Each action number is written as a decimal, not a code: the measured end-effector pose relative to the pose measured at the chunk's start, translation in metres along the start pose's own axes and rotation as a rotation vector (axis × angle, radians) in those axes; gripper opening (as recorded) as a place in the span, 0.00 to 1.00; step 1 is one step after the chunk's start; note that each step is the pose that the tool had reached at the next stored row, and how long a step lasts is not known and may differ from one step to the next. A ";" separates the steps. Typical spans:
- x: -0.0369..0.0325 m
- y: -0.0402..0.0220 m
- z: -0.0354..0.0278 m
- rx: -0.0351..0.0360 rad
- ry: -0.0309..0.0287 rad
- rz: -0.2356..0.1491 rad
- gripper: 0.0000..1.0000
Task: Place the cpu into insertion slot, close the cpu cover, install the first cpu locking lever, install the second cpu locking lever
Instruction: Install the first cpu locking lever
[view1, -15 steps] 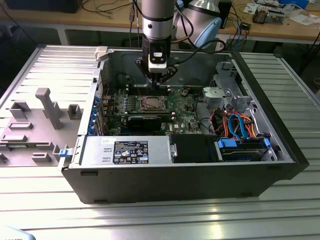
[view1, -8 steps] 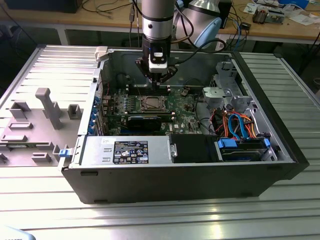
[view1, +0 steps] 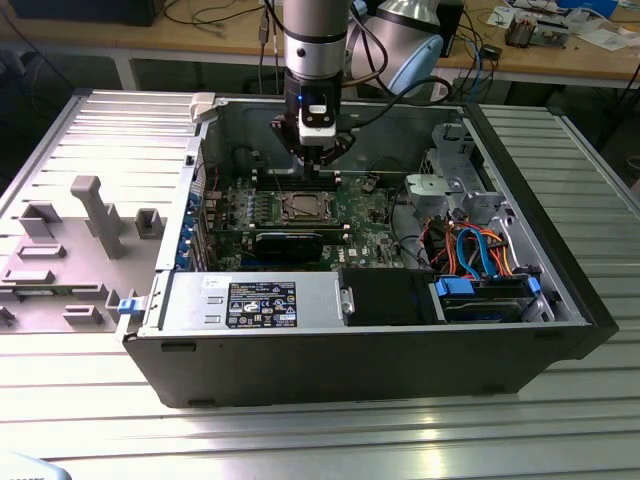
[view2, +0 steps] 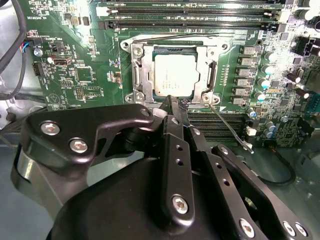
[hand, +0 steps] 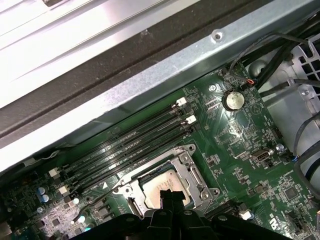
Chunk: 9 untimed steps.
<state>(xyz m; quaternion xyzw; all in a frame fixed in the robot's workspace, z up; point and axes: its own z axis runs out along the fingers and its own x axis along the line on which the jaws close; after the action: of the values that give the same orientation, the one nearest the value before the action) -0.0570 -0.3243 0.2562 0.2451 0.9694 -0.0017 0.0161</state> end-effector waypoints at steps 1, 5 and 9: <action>0.0000 0.0000 0.0000 -0.0001 0.0000 -0.002 0.11; 0.0000 0.0000 0.0000 -0.0003 0.0000 -0.010 0.11; 0.0000 0.0000 0.0000 -0.0005 0.0001 -0.018 0.11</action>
<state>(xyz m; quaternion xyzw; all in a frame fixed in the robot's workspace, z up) -0.0570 -0.3243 0.2563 0.2363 0.9715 -0.0016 0.0161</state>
